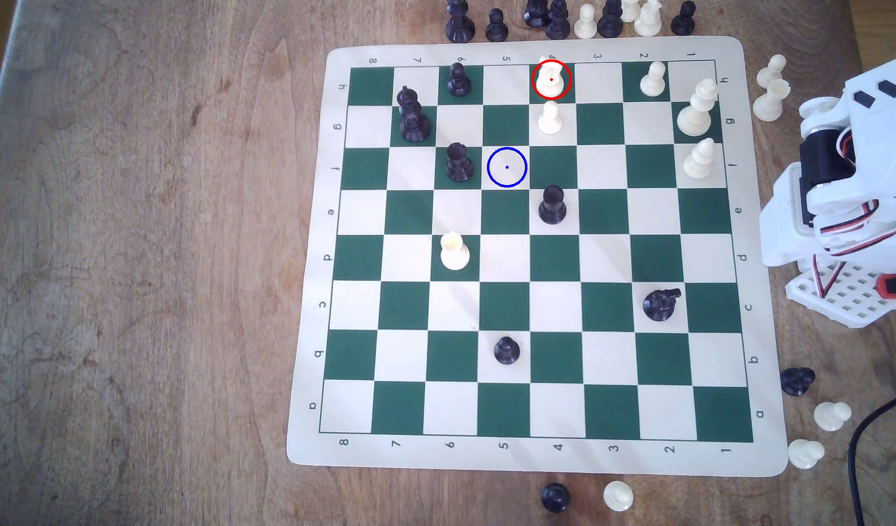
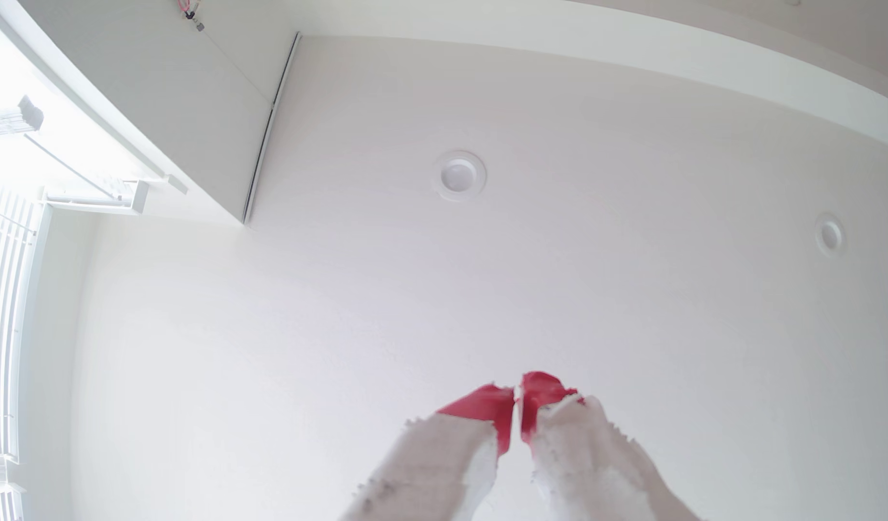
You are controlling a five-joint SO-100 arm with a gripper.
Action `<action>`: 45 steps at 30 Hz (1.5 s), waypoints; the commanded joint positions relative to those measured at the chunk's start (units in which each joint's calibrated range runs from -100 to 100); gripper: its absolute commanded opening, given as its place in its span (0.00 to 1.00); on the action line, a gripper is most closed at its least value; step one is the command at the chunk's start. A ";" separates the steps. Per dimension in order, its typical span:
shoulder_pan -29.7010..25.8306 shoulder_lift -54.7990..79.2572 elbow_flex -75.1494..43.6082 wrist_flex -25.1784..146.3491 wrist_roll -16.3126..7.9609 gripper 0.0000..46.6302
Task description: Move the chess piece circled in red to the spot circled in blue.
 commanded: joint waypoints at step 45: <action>27.34 45.73 -60.66 149.83 3.37 0.01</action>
